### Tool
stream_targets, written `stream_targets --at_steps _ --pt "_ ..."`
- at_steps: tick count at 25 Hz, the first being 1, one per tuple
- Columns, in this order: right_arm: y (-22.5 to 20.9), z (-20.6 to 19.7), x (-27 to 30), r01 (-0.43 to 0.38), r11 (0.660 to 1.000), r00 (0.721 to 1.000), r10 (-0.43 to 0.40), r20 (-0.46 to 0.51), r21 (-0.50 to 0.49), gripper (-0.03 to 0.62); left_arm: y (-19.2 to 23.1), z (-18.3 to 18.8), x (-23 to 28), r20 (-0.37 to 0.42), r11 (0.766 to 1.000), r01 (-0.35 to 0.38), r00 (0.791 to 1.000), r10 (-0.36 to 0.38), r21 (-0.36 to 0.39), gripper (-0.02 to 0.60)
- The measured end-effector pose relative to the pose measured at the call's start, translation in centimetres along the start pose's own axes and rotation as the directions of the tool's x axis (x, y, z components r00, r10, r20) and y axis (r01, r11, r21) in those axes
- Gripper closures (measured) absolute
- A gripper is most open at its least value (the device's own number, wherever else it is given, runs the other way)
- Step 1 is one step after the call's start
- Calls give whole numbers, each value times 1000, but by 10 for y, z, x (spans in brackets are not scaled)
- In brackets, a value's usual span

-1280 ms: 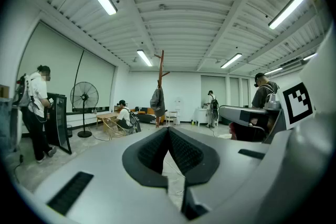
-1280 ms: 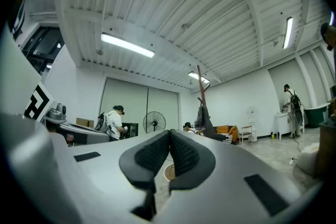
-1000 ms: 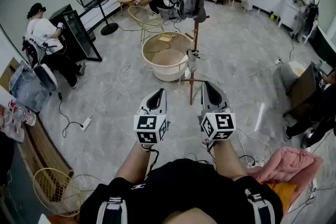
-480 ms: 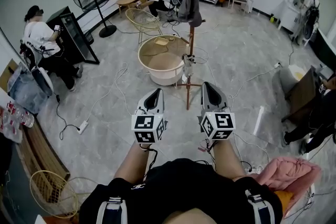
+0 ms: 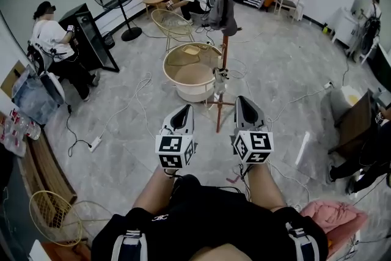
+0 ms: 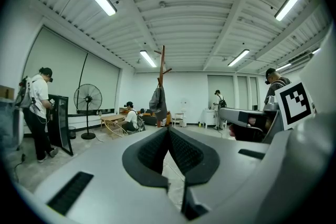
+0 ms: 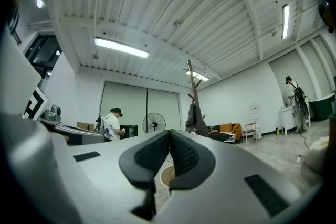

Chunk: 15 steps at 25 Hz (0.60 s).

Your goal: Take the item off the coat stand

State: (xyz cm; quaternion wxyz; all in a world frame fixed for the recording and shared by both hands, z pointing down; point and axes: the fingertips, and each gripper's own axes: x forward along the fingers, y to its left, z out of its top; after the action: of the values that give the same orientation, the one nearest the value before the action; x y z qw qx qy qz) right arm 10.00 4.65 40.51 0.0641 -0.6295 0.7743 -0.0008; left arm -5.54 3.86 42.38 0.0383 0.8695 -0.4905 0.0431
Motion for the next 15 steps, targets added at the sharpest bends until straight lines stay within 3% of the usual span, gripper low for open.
stream_targets --at_steps 15 --pt "-46 -24 109 4 1000 1000 -4 -16 2 577 38 -4 115 -3 1000 14 1000 -14 -7 565"
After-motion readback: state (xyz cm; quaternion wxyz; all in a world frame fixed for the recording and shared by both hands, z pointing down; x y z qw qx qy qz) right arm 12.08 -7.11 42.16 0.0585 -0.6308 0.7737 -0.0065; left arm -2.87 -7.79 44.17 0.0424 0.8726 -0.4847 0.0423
